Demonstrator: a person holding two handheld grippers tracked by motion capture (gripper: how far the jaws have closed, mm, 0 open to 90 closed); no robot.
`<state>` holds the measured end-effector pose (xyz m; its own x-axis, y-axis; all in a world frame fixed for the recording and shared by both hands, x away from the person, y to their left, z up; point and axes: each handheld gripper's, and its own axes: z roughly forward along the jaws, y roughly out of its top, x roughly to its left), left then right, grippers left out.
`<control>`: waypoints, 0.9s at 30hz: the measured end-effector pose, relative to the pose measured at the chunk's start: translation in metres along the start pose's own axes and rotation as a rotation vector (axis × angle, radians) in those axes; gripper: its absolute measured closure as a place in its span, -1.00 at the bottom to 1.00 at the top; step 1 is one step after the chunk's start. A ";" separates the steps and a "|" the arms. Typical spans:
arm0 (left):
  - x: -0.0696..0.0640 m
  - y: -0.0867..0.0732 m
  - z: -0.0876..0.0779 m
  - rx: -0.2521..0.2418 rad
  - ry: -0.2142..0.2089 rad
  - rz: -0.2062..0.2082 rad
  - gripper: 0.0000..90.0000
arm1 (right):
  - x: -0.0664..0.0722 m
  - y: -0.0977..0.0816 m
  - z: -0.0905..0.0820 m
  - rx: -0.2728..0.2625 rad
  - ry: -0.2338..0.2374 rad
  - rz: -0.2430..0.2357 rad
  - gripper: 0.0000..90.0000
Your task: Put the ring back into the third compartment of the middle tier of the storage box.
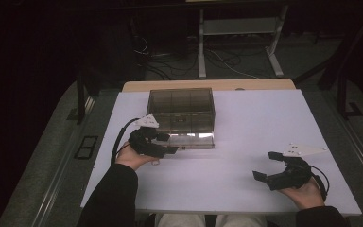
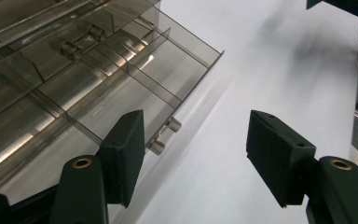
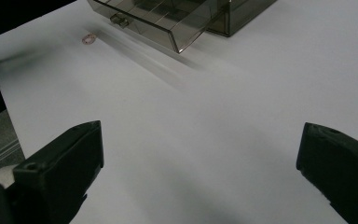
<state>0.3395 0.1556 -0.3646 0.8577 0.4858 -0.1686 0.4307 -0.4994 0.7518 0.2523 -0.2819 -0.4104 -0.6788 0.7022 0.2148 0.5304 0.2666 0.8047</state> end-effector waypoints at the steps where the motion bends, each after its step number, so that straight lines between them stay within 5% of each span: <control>1: -0.001 -0.001 -0.001 -0.004 0.001 -0.009 -0.20 | 0.000 0.000 0.000 0.000 0.001 0.002 -1.00; 27: -0.002 -0.041 -0.010 -0.016 0.048 -0.024 -0.19 | -0.001 0.000 0.001 0.002 -0.002 0.000 -1.00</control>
<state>0.3175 0.1825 -0.3886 0.8327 0.5313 -0.1559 0.4457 -0.4760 0.7581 0.2530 -0.2818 -0.4112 -0.6777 0.7036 0.2137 0.5317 0.2682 0.8033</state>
